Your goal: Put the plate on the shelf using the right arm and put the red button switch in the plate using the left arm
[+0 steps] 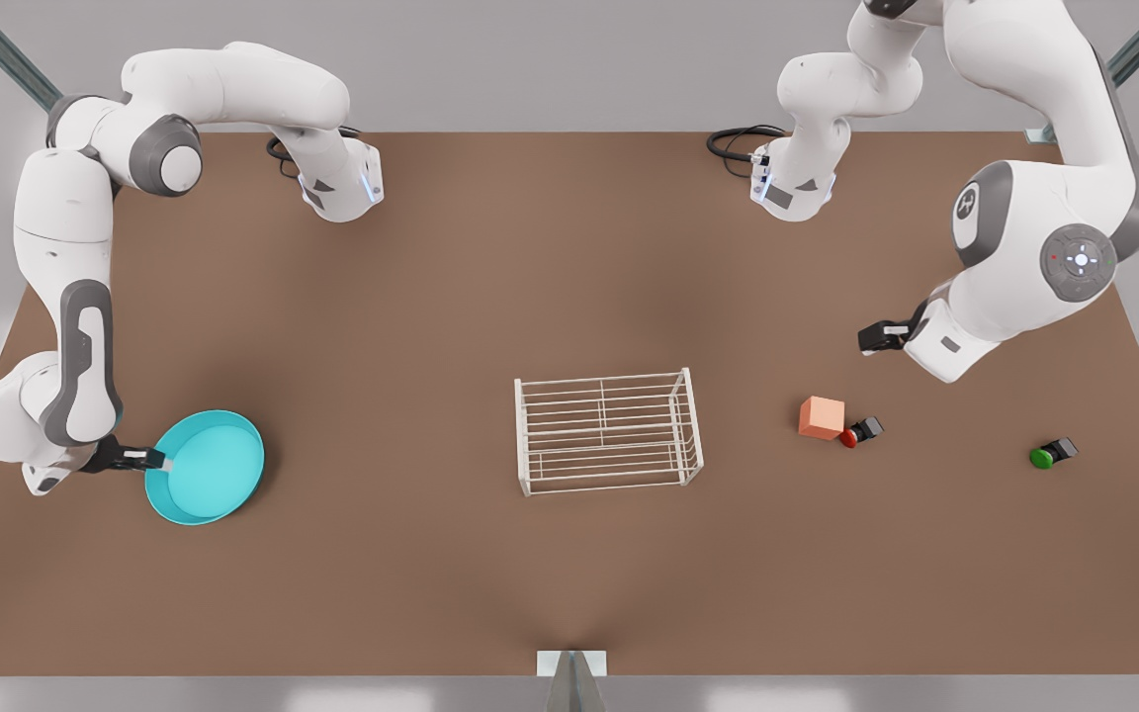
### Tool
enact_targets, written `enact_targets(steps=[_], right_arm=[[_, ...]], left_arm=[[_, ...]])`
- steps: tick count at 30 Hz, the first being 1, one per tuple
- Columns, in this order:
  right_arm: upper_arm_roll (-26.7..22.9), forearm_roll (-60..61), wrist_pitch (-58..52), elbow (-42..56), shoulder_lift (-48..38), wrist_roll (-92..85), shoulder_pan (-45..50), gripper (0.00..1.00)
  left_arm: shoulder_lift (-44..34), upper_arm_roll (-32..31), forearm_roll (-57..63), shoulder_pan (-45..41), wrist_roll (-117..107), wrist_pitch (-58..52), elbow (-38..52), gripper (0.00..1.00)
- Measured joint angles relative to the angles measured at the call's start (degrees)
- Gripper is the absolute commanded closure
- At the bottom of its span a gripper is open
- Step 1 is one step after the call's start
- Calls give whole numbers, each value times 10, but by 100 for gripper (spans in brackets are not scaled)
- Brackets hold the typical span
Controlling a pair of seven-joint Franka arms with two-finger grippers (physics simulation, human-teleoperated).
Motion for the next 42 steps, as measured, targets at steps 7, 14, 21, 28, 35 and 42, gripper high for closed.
enact_targets(steps=[7,14,21,28,35,42], right_arm=[[0,2,-6,1,-5,-17,3,71],[12,4,-30,3,-21,-30,5,75],[39,15,-65,5,-54,-39,2,75],[64,55,-102,5,-110,-40,59,75],[66,83,-129,5,-145,-16,137,75],[65,86,-152,4,-171,40,219,75]], left_arm=[[-1,-2,0,0,-4,0,-4,0],[-1,-2,0,0,-7,-2,-5,0],[-1,-2,0,0,-9,-2,-3,0],[-1,-2,-5,0,-11,-1,-2,0],[-5,-6,-6,0,-17,-6,-23,0],[-16,-1,-2,25,-33,14,-82,0]])
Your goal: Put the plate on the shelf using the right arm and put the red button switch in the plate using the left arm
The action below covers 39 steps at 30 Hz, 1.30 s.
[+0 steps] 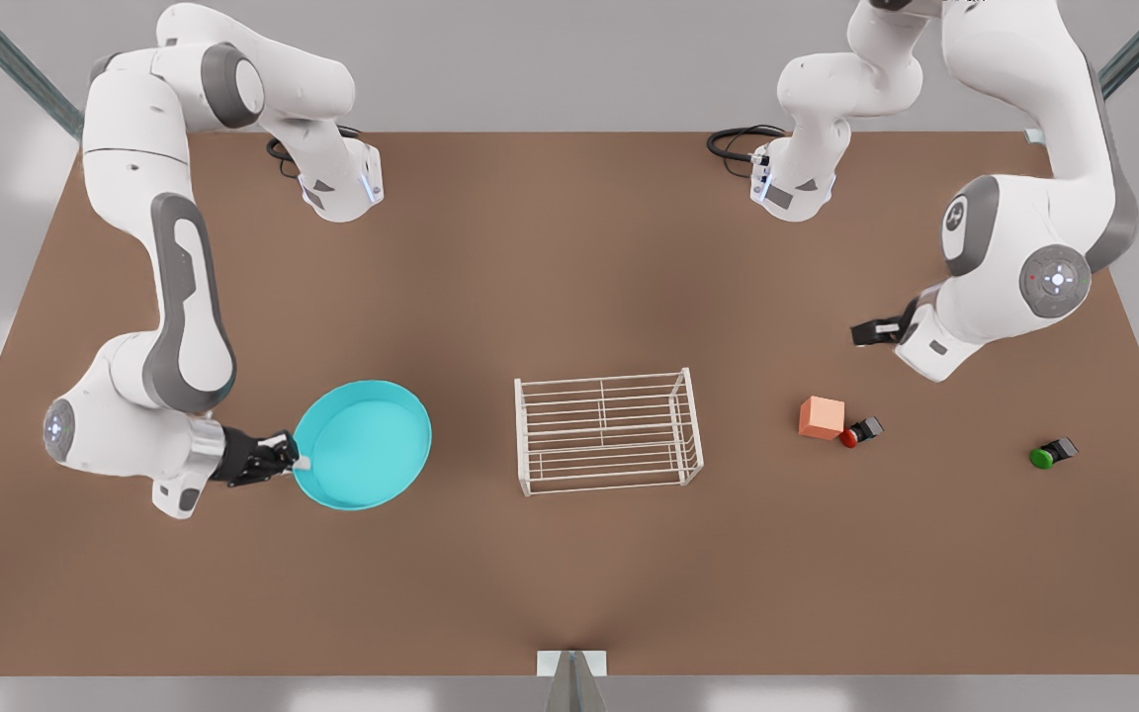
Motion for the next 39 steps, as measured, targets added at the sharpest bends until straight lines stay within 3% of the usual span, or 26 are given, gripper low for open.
enact_targets(steps=[5,13,25,35,36,37,39], right_arm=[[0,-1,-17,0,-21,56,63,75],[-1,2,-23,1,-13,151,164,75],[-1,72,59,1,34,276,268,74],[-2,105,153,27,68,346,311,73],[-2,106,157,28,69,351,312,56],[-2,105,161,28,69,357,312,0],[-2,105,169,29,66,367,312,0]], left_arm=[[24,-8,3,-11,-73,61,-47,0],[112,-9,-3,-53,-348,205,-47,0],[162,15,49,-8,-807,304,-100,0],[190,18,80,41,-979,419,-142,0],[193,18,80,43,-987,428,-142,0],[198,17,80,44,-995,438,-142,0],[207,18,81,47,-1008,455,-142,0]])
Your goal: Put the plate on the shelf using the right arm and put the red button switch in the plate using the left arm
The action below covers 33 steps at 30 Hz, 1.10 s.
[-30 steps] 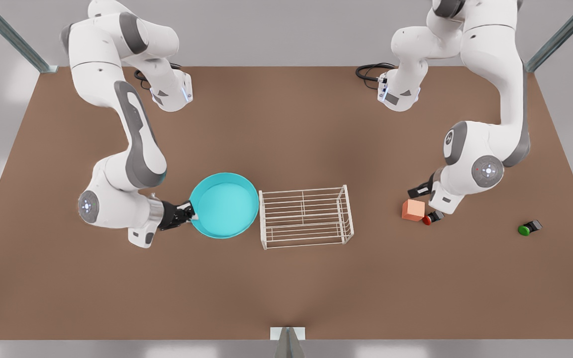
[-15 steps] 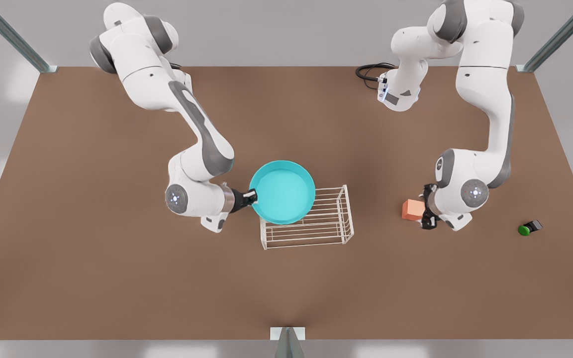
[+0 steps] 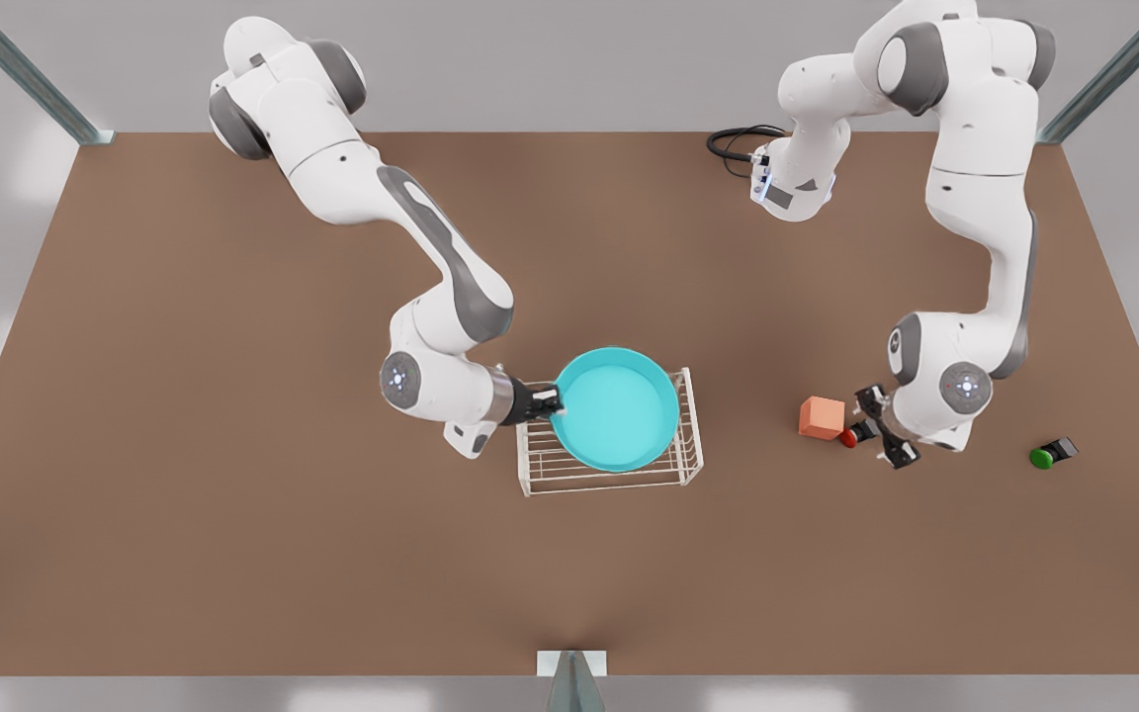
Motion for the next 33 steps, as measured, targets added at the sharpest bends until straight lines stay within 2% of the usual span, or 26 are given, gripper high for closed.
enact_targets(steps=[3,7,9,11,15,20,22,25,29,30,31,32,33], right_arm=[[-24,-12,4,-3,-53,13,-2,0],[-139,-104,-61,-4,-185,26,-1,0],[-208,-185,-112,-3,-199,15,-15,0],[-238,-234,-169,-5,-198,-1,-64,0],[-248,-284,-262,-25,-187,-28,-131,0],[-247,-305,-317,-42,-185,-55,-136,0],[-247,-308,-329,-52,-189,-64,-136,0],[-248,-322,-320,-151,-260,-75,-137,0],[-248,-335,-303,-179,-282,-88,-137,0],[-248,-336,-301,-179,-282,-91,-137,0],[-248,-338,-298,-180,-282,-93,-136,0],[-248,-339,-297,-180,-282,-96,-136,0],[-248,-340,-295,-180,-281,-98,-136,0]], left_arm=[[8,0,2,8,-14,18,-2,0],[15,0,5,5,-27,36,-15,0],[16,0,9,5,-33,45,-26,0],[21,0,12,4,-38,57,-34,0],[35,0,15,4,-47,78,-35,0],[41,1,23,9,-53,95,-37,0],[43,1,31,13,-55,100,-37,0],[50,0,37,14,-57,107,-37,0],[56,1,40,14,-59,113,-37,0],[57,1,40,14,-60,114,-37,7],[58,1,40,15,-60,115,-37,43],[57,1,40,15,-60,116,-37,55],[57,1,40,15,-61,117,-36,59]])
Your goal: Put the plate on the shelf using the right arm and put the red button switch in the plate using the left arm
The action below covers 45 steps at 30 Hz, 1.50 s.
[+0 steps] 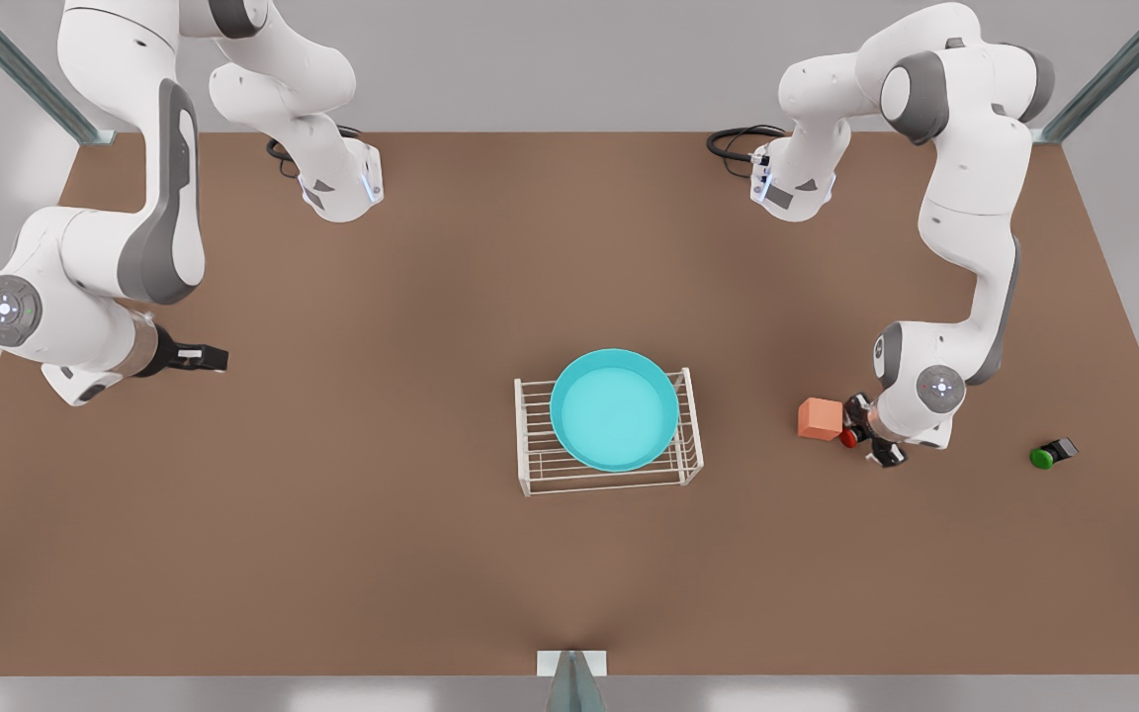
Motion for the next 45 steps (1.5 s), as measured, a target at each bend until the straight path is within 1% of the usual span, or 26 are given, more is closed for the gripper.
enact_targets(steps=[1,2,10,15,18,23,24,26,29,31,34,38,39,44,45], right_arm=[[0,-1,1,0,0,-2,0,0],[0,-2,3,0,0,-4,0,0],[0,-5,7,0,2,-18,0,0],[0,-5,8,0,2,-23,0,0],[0,-5,7,3,2,-26,0,0],[-1,-5,6,7,2,-30,-2,0],[-2,-5,6,8,2,-31,-3,0],[-2,-5,5,8,2,-32,-3,0],[-2,-5,4,9,2,-34,-3,0],[-2,-5,4,9,3,-34,-3,0],[-2,-5,4,8,3,-36,-3,0],[-2,-5,4,8,4,-37,-3,0],[-2,-5,4,9,4,-37,-3,0],[-2,-5,4,11,4,-38,-3,0],[-2,-4,4,12,4,-39,-3,0]], left_arm=[[0,0,0,0,0,1,1,64],[0,0,0,-1,-1,1,1,65],[-10,-2,-4,-3,4,-2,6,66],[-45,-31,-7,-10,5,-53,52,66],[-86,-80,-10,-9,2,-101,63,66],[-103,-220,-11,-10,-34,-223,159,66],[-103,-247,-10,-15,-47,-246,169,66],[-100,-270,-7,-59,-78,-280,186,66],[-94,-277,-5,-133,-128,-315,219,66],[-79,-278,-6,-166,-159,-328,261,66],[-49,-277,14,-189,-205,-322,295,66],[-10,-259,48,-192,-257,-304,337,65],[-3,-257,56,-194,-268,-300,340,62],[14,-256,89,-223,-322,-272,352,60],[17,-256,97,-229,-332,-267,355,52]])
